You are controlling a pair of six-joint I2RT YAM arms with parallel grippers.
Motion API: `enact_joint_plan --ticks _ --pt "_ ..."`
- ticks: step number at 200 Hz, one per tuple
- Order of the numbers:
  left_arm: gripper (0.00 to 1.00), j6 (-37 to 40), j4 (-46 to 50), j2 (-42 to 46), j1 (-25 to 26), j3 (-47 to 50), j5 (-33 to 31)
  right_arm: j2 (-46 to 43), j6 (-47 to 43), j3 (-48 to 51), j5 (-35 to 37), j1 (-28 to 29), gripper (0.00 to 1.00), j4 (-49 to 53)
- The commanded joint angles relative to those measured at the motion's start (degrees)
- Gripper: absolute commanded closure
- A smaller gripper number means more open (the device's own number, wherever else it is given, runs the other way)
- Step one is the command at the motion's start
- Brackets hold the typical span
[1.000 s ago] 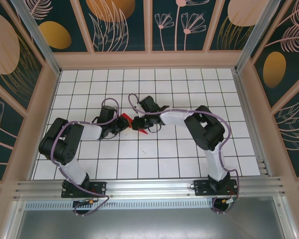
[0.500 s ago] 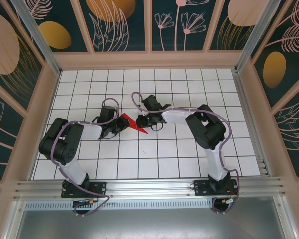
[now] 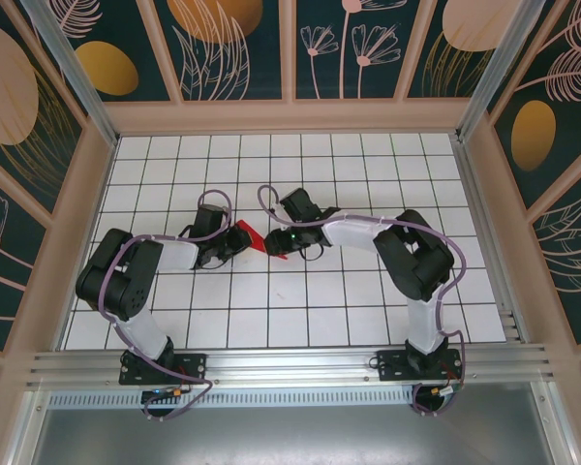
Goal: Fold a paper plane with a square sheet of paper (pick it up from the middle)
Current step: Fold the wing for the fifth time at the center of the table.
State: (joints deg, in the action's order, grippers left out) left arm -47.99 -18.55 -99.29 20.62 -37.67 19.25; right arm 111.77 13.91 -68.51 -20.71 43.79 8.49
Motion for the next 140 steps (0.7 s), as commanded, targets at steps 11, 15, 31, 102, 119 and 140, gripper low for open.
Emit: enact_joint_plan --ticks 11,15,31,102,119,140 --pt "0.89 2.0 3.4 -5.4 0.2 0.1 -4.2 -1.2 -5.2 1.3 -6.1 -0.7 0.67 0.0" --pt "0.89 2.0 3.4 -5.4 0.2 0.2 -4.2 -1.1 -5.3 1.1 -6.4 -0.8 0.68 0.0" --pt "0.89 2.0 3.5 -5.3 0.2 0.2 -4.3 -0.1 -6.0 0.5 -7.0 -0.9 0.73 0.0" --pt "0.89 2.3 3.7 -5.0 0.2 0.2 -4.3 3.5 -7.3 -1.8 -10.1 -2.2 0.8 -1.5" --pt "0.89 2.4 3.7 -5.1 0.2 0.2 -4.2 3.9 -7.5 -2.1 -10.5 -2.5 0.8 -1.7" --pt "0.89 2.4 3.7 -5.2 0.2 0.1 -4.2 4.2 -7.3 -2.4 -11.1 -2.8 0.8 -2.1"
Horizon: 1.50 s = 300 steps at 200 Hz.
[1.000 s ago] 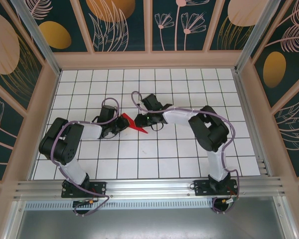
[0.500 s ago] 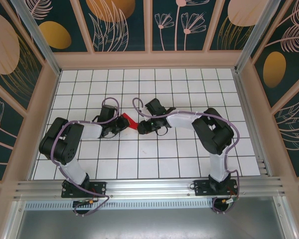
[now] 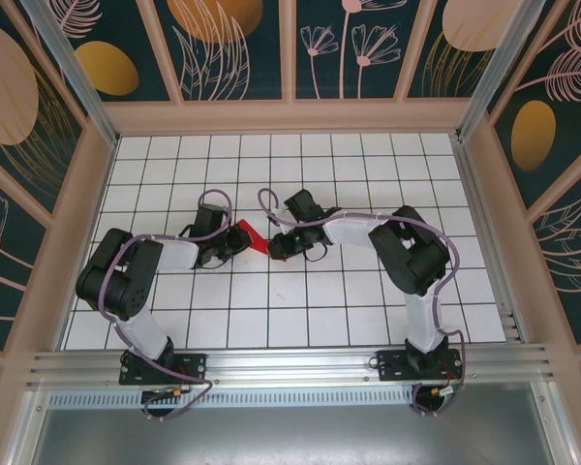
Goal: Fold a paper plane with a square sheet of paper (pick it up from the middle)
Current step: Fold the wing for the fifth time at the center of the table.
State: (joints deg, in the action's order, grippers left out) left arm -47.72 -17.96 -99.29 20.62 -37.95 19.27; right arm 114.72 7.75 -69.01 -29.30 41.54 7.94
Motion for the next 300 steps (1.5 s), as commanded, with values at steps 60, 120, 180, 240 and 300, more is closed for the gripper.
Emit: enact_joint_plan --ticks 60,120,180,240,300 --pt "0.89 2.2 3.2 -4.8 0.3 0.2 -4.2 2.9 0.0 -1.9 -3.5 -1.4 0.85 -1.9" --pt "0.85 2.4 2.6 -2.3 0.2 -1.2 -3.0 3.6 3.1 1.4 -5.6 -3.6 0.88 -3.4" --pt "0.79 -0.6 -5.3 4.7 0.2 0.8 1.7 5.2 4.3 0.6 -5.4 -3.7 0.92 -1.8" --pt "0.84 -2.3 -11.2 5.9 0.8 4.9 4.3 6.3 5.4 -0.3 -4.5 -3.8 0.93 -0.7" --pt "0.87 -3.9 -17.3 3.1 2.0 7.1 7.3 8.0 6.5 -1.8 -4.6 -4.2 0.93 1.0"
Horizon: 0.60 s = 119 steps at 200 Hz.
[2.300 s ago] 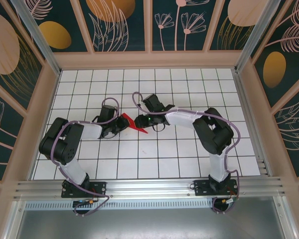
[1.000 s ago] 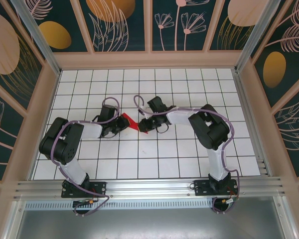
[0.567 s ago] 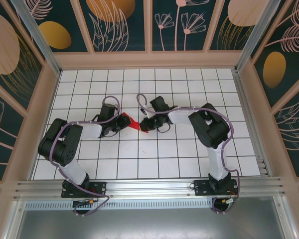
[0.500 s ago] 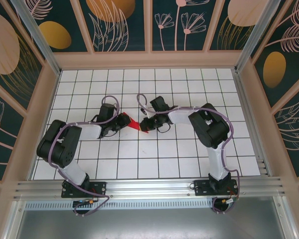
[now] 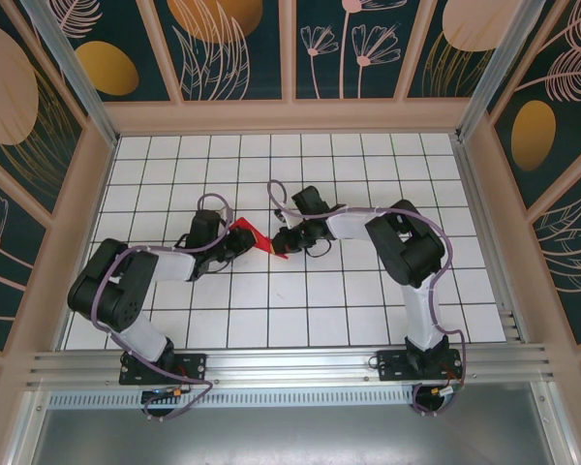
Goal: Fold a paper plane with a square sheet of paper (pick it up from the middle)
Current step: Fold the wing for the fifth time at the center of the table.
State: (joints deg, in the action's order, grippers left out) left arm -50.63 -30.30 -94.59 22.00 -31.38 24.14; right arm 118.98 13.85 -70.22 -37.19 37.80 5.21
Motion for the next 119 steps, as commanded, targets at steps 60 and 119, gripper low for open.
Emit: enact_joint_plan --ticks 60,119 --pt "0.87 -1.3 -5.4 -6.5 1.4 -1.5 2.6 4.1 0.6 -1.3 3.2 -0.4 0.93 4.3" --pt "0.89 -1.2 -3.2 -8.6 1.3 -3.6 0.4 4.3 0.3 -1.4 3.0 -0.5 0.93 4.5"
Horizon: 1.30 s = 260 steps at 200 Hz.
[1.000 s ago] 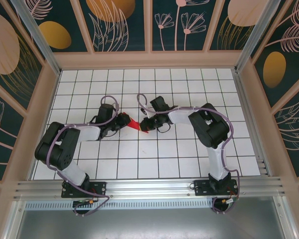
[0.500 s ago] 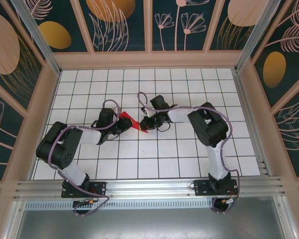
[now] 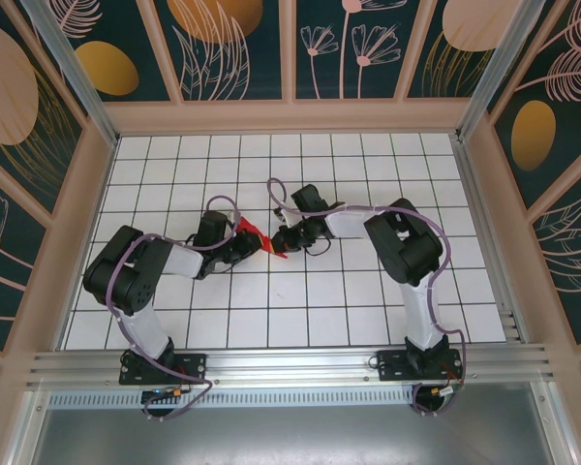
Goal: Fold a paper plane with a square sheet of paper (pick it up from the middle)
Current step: Fold the wing for the fifth time at the center of the table.
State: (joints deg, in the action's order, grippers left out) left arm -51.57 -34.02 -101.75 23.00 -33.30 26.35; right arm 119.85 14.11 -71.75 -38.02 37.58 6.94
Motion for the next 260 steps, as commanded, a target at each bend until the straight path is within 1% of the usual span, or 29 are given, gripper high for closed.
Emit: enact_joint_plan --ticks 1,44,58,95,131,143,156,176,198,216,260 --pt "0.89 -0.3 0.6 -1.4 0.3 -1.7 -1.9 3.4 0.0 0.2 3.8 -0.3 0.93 2.8" --pt "0.9 1.4 7.8 -2.1 0.3 -3.2 -5.6 3.2 0.1 0.0 4.1 -0.2 0.93 3.0" --pt "0.91 2.4 11.2 -2.5 0.3 -4.1 -7.5 2.7 0.3 -0.4 4.2 -0.2 0.91 3.1" --pt "0.91 4.0 17.6 -3.6 0.3 -5.7 -10.9 -1.9 1.7 -0.2 4.0 -0.3 0.79 1.8" --pt "0.91 4.4 20.3 -4.7 0.4 -6.8 -12.6 -8.8 2.9 2.6 7.4 -0.5 0.71 0.3" --pt "0.91 4.4 20.6 -4.9 0.3 -7.0 -12.8 -10.2 2.7 3.5 8.7 -0.3 0.71 0.4" --pt "0.91 4.6 20.7 -5.3 0.4 -7.3 -12.8 -11.0 2.4 3.9 8.3 0.1 0.72 0.2" --pt "0.91 4.6 20.9 -5.7 0.4 -7.7 -12.7 -10.5 1.8 3.4 6.8 1.7 0.76 0.3" --pt "0.91 4.5 20.8 -5.9 0.3 -7.9 -12.7 -8.2 1.6 1.7 6.2 2.9 0.84 1.1" --pt "0.91 4.5 21.0 -5.9 0.3 -7.9 -12.7 -6.5 1.6 0.8 6.2 3.2 0.87 1.4" --pt "0.91 4.3 21.2 -5.7 0.3 -8.1 -12.9 -3.8 0.6 0.5 8.2 3.2 0.89 3.8"
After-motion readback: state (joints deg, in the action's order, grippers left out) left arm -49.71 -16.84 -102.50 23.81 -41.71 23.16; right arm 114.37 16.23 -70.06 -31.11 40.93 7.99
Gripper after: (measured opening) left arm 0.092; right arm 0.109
